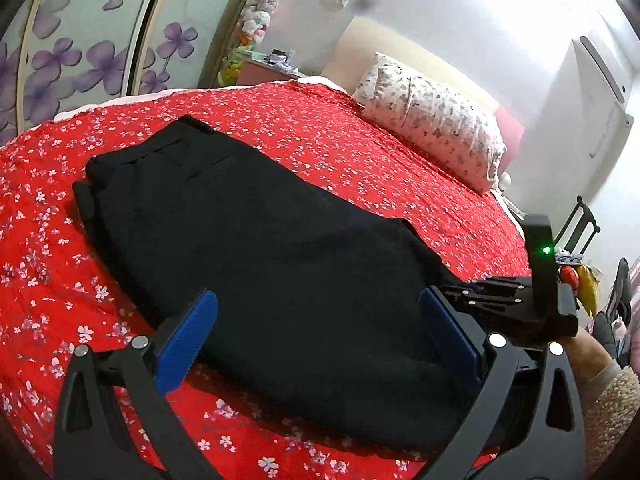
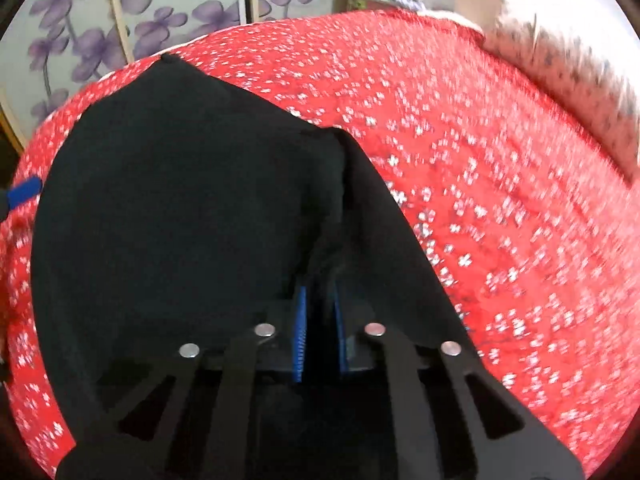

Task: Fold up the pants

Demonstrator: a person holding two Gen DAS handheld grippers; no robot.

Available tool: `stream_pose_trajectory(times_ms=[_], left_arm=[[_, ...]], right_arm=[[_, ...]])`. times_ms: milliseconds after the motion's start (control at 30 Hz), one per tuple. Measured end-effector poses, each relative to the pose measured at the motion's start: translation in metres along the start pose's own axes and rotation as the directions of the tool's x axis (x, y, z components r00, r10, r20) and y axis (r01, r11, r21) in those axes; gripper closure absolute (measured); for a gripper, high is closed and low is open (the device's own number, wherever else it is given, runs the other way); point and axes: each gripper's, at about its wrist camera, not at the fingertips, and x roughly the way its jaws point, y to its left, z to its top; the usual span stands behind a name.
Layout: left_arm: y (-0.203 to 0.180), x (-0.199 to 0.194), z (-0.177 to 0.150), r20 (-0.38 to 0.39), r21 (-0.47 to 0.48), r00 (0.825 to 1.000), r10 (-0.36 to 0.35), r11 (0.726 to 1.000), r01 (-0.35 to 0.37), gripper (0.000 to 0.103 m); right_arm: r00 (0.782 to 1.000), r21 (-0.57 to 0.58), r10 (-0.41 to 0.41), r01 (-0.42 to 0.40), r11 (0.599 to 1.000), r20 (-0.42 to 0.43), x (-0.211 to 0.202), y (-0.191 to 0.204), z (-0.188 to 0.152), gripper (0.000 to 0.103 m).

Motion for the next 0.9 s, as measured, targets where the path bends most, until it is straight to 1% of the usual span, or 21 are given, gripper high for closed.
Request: stream_pose_trajectory(times_ms=[67,133,233,267,300,333,367,400,433,467,500,533,567,600,633,667,700,733,767,800,900], left_arm=[[-0.002,-0.001,-0.002,0.001,0.005,1.0,-0.002,1.0,0.002,0.002],[-0.003,0.0,-0.002,0.003,0.013,1.0,-0.002,1.0,0.002,0.002],[-0.005,0.001,-0.002,0.002,0.014,1.0,0.001,1.0,-0.001,0.002],[-0.005,0.002,-0.002,-0.001,0.012,1.0,-0.001,1.0,0.001,0.002],[-0.005,0.003,-0.002,-0.002,0.012,1.0,-0.002,1.0,0.002,0.002],[-0.006,0.003,-0.002,-0.001,0.016,1.0,0.0,1.0,0.0,0.002],[-0.007,0.004,-0.002,0.0,0.024,1.0,0.004,1.0,-0.004,0.002],[-0.007,0.004,-0.002,0.0,0.032,1.0,0.005,0.999,-0.005,0.002],[-0.008,0.004,-0.003,0.0,0.039,1.0,0.005,0.999,-0.005,0.002],[-0.008,0.004,-0.003,0.001,0.047,1.0,0.006,0.999,-0.006,0.002],[-0.008,0.004,-0.004,0.001,0.051,1.0,0.006,0.999,-0.006,0.002],[-0.009,0.005,-0.004,0.0,0.056,1.0,0.005,0.998,-0.005,0.002],[-0.009,0.005,-0.004,-0.002,0.058,1.0,0.006,0.998,-0.006,0.002],[-0.008,0.005,-0.003,-0.006,0.055,1.0,0.003,0.998,-0.003,0.002],[-0.008,0.005,-0.003,-0.007,0.048,1.0,-0.005,0.999,0.005,0.002],[-0.008,0.004,-0.003,-0.005,0.043,1.0,-0.012,0.999,0.012,0.002],[-0.008,0.002,-0.002,0.001,0.036,1.0,-0.022,0.999,0.022,0.002],[-0.008,0.001,0.0,0.007,0.035,1.0,-0.026,0.999,0.026,0.002],[-0.009,0.0,0.0,0.014,0.034,0.999,-0.028,0.999,0.028,0.002],[-0.01,-0.002,0.001,0.024,0.038,0.999,-0.032,0.999,0.031,0.002],[-0.014,-0.002,0.004,0.036,0.057,0.999,-0.022,0.998,0.02,0.002]], right_arm=[[1.0,0.007,-0.015,0.015,1.0,0.02,-0.008,-0.004,0.007,0.092],[0.996,-0.002,-0.064,0.064,0.998,0.054,-0.014,-0.006,0.017,0.092],[0.989,0.042,-0.123,0.12,0.992,0.076,-0.011,-0.016,0.031,0.092],[0.985,0.061,-0.154,0.149,0.987,0.074,-0.004,-0.019,0.032,0.092],[0.982,0.079,-0.177,0.172,0.982,0.065,0.005,-0.023,0.032,0.097],[0.98,0.101,-0.191,0.186,0.977,0.046,0.016,-0.027,0.03,0.097],[0.982,0.122,-0.187,0.185,0.975,0.005,0.032,-0.03,0.025,0.096],[0.983,0.123,-0.183,0.184,0.975,-0.017,0.041,-0.03,0.021,0.093],[0.981,0.124,-0.192,0.192,0.974,-0.012,0.042,-0.028,0.02,0.092],[0.98,0.136,-0.197,0.195,0.971,0.001,0.038,-0.027,0.019,0.089],[0.981,0.158,-0.196,0.194,0.968,0.001,0.032,-0.03,0.018,0.079],[0.979,0.177,-0.204,0.2,0.964,0.004,0.024,-0.034,0.016,0.063],[0.976,0.206,-0.219,0.209,0.956,0.023,0.008,-0.042,0.011,0.057],[0.976,0.245,-0.21,0.191,0.95,0.053,-0.009,-0.05,0.004,0.052],[0.979,0.286,-0.19,0.16,0.945,0.078,-0.023,-0.059,-0.002,0.052],[0.983,0.361,-0.151,0.105,0.927,0.103,-0.041,-0.074,-0.014,0.052],[0.987,0.433,-0.11,0.05,0.9,0.115,-0.054,-0.089,-0.028,0.052],[0.99,0.511,-0.08,0.009,0.86,0.116,-0.068,-0.106,-0.047,0.052],[0.991,0.541,-0.082,0.01,0.841,0.108,-0.074,-0.114,-0.059,0.052],[0.991,0.561,-0.101,0.032,0.827,0.092,-0.082,-0.124,-0.075,0.052],[0.98,0.511,-0.197,0.171,0.842,-0.003,-0.09,-0.135,-0.103,0.052]])
